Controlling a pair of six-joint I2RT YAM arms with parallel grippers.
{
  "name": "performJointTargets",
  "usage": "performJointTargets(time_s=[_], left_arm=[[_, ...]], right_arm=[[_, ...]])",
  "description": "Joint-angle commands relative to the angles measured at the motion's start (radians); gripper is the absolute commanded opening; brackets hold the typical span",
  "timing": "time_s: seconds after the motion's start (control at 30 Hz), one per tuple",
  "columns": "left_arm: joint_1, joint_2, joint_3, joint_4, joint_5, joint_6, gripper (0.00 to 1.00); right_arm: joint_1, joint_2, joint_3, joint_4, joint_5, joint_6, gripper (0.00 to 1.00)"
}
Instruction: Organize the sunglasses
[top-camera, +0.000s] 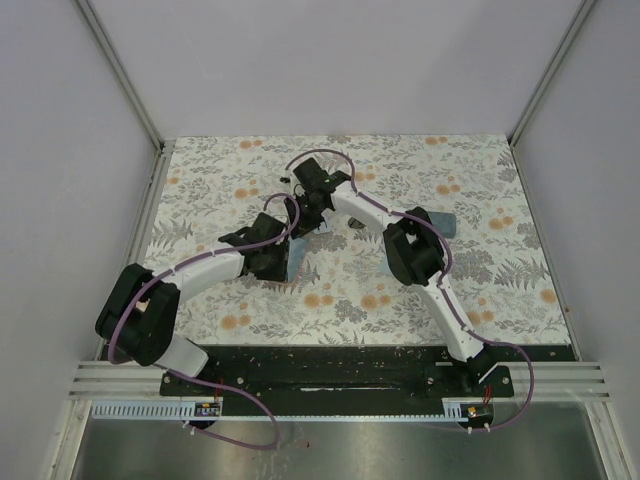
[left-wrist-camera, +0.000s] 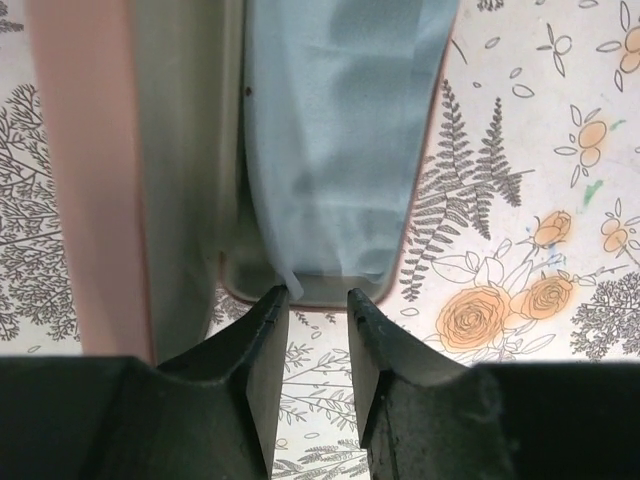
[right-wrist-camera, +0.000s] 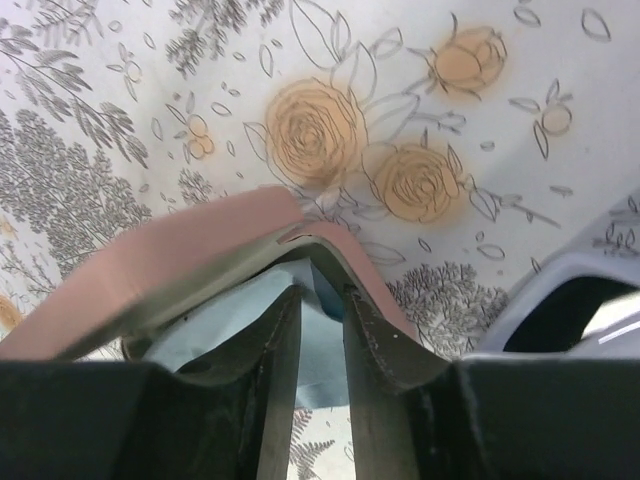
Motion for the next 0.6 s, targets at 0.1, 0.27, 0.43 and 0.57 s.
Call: performJointTargets(time_s=[0.1,0.27,0.43,0.57], left_arm=[[-0.047,-0.045,0.057,-0.041,-0.06,-0.018,0.37],[-0.086,-0.056,0.066,-0.041,-0.065,-0.034,0.37],[-0.1,-0.08,0.077,-0.041,-0.053,-0.038,0.37],[-0.1,-0.149,0.089,-0.043,-0.059,-0.037,0.37]], right_arm=[[0.002,-0.183,-0.106,0.055,0.101,0.024,0.34],[-0.018,-0.24,-0.168,0.102,0.102,0.071,0.36],[-0.053,-0.258,-0.177,0.111,0.189,0.132,0.41],[-0.073,-0.237,-0.136,0.089,0.295,0.172,0.47]])
